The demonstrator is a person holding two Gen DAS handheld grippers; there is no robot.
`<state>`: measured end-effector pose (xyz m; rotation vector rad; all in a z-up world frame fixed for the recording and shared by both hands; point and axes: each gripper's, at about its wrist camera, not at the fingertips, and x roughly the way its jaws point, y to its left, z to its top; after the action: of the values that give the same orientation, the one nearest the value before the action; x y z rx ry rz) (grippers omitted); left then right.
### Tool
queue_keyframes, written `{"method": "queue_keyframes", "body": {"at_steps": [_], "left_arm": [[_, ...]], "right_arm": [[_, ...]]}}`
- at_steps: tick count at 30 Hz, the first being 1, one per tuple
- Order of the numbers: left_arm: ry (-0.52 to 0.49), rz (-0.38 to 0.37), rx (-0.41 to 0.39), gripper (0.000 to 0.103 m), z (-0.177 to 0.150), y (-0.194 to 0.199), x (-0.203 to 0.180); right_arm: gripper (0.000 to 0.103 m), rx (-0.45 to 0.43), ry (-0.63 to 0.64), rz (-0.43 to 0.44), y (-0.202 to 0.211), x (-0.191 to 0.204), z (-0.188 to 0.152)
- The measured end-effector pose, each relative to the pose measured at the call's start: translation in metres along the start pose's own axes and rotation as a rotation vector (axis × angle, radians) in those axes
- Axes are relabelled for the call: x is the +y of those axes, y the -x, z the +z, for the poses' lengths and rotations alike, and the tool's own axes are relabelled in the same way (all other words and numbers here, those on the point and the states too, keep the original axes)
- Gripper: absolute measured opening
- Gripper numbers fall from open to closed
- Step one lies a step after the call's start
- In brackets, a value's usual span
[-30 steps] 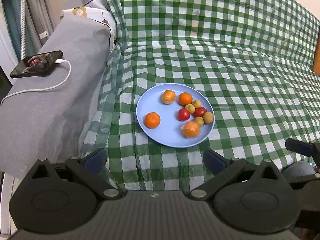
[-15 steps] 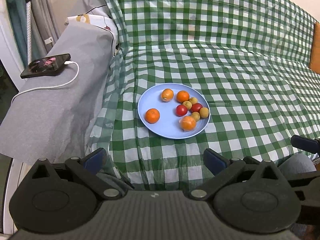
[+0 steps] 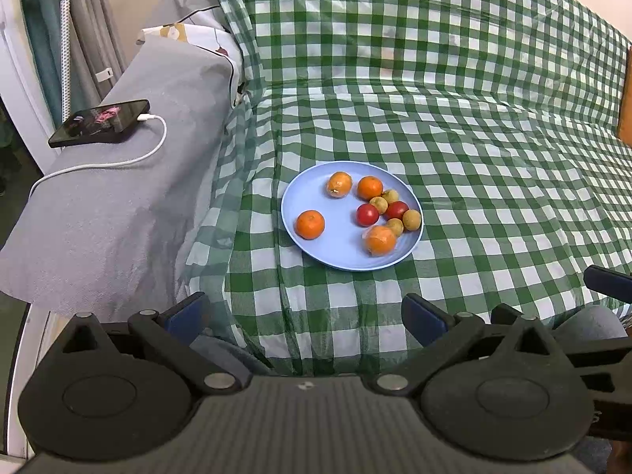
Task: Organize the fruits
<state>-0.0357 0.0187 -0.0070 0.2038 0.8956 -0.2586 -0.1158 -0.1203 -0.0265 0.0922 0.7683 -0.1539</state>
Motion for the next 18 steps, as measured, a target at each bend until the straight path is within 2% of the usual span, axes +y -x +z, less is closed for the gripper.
{"method": "queue_keyframes", "body": {"at_steps": [18], "left_arm": [[-0.029, 0.054, 0.021, 0.103, -0.0005, -0.008, -0.0024]], "right_arm": [[0.102, 0.015, -0.009, -0.012, -0.0068, -0.0034, -0.0021]]}}
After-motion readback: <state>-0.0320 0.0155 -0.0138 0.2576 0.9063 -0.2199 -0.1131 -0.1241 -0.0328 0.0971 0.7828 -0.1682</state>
